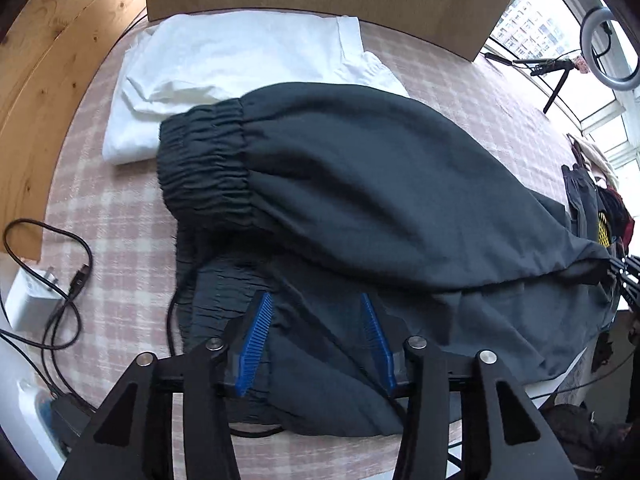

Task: Fold clothes

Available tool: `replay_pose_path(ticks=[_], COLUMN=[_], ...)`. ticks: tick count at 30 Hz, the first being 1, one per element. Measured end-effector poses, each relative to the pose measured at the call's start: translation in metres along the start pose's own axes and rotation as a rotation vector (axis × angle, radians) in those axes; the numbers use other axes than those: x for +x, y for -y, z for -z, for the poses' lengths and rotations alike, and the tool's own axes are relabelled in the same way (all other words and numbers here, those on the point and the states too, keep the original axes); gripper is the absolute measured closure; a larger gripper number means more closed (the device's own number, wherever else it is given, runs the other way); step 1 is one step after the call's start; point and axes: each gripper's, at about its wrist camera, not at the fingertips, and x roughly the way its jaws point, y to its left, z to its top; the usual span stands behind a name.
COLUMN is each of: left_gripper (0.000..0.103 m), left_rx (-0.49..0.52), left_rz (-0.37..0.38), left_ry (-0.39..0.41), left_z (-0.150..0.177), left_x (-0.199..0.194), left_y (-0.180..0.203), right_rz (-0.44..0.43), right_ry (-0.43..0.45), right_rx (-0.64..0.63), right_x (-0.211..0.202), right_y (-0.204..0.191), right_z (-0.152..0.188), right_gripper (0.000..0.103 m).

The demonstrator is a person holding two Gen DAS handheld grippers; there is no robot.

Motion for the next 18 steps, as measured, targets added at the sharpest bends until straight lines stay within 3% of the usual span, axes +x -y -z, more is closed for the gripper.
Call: replay_pose_path(ticks=[2, 6, 12, 15, 17, 18], left_gripper=[0.054, 0.047, 0.047, 0.047, 0.051, 0.062], left_rx=[-0.104, -0.307, -0.392, -0.483, -0.507, -0.508], left_rz=[0.072, 0.144, 0.081, 0.114, 0.138, 0.131], left_ry=[0.02, 0.059, 0.021, 0.045, 0.088, 0.113], left_z=[-0.003, -0.013, -0.019, -0.015, -0.016, -0.018], left_x=[0.001, 0.003, 0.022, 0.028, 0.027, 0.025], left_y=[-0.002, -0.007, -0.001, -0.007, -0.005, -0.003], right_rz=[-0.002, -0.005, 0.003, 0.001, -0.003, -0.004], right_ry=[0.004, 0.014, 0.046, 0.056, 0.054, 0.053], right_rx=[0.002, 0.005, -0.002, -0.001, 0.0, -0.003], right_x=[0.001, 0.0, -0.009, -0.012, -0.01, -0.009], right_y=[0.001, 0.002, 0.003, 0.005, 0.007, 0.007], right_z=[0.0, 0.0, -0.001, 0.0, 0.001, 0.002], right_gripper=[0.101, 0.101, 0.101, 0.101, 0.101, 0.101])
